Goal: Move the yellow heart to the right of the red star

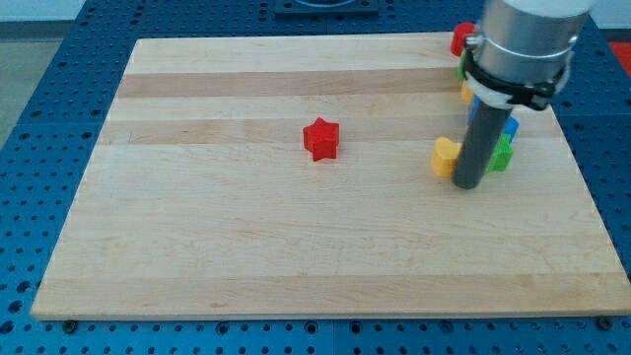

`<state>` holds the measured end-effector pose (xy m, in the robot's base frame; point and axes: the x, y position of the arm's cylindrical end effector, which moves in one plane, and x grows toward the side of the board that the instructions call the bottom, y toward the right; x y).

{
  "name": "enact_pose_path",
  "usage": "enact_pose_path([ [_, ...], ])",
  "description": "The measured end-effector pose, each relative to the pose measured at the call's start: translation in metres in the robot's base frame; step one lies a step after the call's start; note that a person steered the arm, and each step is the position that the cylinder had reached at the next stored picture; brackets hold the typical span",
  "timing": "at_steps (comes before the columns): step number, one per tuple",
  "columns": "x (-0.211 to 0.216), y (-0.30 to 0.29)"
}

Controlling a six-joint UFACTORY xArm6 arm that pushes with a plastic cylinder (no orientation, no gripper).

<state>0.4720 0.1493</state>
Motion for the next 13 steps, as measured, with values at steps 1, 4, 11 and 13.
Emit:
enact_pose_path([
  [1, -0.007, -0.013],
  [4, -0.024, -0.013],
  [11, -0.189, -0.04],
  [13, -0.177, -0.054],
])
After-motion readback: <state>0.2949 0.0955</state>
